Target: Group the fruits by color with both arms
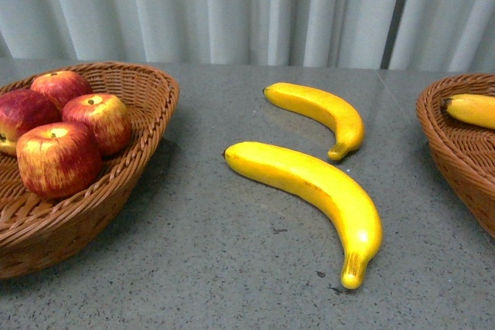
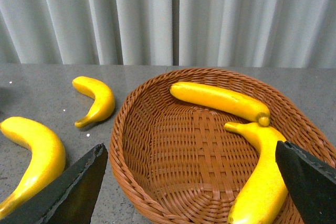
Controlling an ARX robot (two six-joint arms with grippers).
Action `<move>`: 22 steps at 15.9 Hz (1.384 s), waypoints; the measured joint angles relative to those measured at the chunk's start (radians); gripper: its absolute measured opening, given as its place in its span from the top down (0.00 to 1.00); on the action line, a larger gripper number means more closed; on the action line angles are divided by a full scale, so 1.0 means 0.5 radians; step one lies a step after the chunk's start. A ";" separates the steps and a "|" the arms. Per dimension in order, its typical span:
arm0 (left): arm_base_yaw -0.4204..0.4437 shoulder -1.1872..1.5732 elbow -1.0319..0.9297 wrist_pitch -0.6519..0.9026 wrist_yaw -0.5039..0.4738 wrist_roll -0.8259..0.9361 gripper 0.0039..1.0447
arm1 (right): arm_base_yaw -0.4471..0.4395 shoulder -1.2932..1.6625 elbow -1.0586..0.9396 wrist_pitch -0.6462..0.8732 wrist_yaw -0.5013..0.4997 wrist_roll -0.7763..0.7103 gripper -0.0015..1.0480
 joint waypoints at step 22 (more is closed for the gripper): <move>0.000 0.000 0.000 0.023 -0.001 -0.001 0.06 | 0.842 2.609 1.185 1.018 -0.642 0.146 0.06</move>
